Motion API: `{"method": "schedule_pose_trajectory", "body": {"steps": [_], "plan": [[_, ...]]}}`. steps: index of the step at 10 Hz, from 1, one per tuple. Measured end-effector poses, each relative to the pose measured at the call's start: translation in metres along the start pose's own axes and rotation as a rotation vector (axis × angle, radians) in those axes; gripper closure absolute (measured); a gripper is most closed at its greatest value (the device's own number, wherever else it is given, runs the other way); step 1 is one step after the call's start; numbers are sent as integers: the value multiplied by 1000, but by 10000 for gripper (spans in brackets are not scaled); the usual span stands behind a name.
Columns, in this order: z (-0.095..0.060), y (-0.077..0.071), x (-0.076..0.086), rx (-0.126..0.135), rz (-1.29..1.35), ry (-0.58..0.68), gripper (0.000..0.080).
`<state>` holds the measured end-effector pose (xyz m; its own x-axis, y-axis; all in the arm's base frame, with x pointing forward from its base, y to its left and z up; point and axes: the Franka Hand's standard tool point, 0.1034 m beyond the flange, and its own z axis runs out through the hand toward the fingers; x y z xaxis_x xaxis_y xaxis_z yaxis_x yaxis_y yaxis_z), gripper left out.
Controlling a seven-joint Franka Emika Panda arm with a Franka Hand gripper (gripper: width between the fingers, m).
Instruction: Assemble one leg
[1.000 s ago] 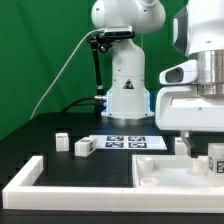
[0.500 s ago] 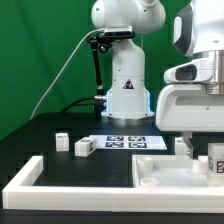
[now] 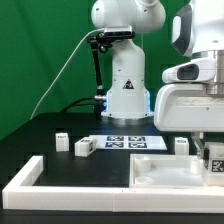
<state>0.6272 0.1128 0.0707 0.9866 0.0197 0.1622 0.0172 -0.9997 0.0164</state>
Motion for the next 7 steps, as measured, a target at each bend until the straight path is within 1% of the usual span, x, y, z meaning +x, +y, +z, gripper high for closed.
{"method": "schedule_pose_trajectory", "body": {"steps": [2,3,5,7], "plan": [[1,0,-1,-1,39,5,509],[1,0,-1,3,141,23,509],[2,-2,-1,27,454,62,509],[2,-2,-2,48,679,60,509]]}}
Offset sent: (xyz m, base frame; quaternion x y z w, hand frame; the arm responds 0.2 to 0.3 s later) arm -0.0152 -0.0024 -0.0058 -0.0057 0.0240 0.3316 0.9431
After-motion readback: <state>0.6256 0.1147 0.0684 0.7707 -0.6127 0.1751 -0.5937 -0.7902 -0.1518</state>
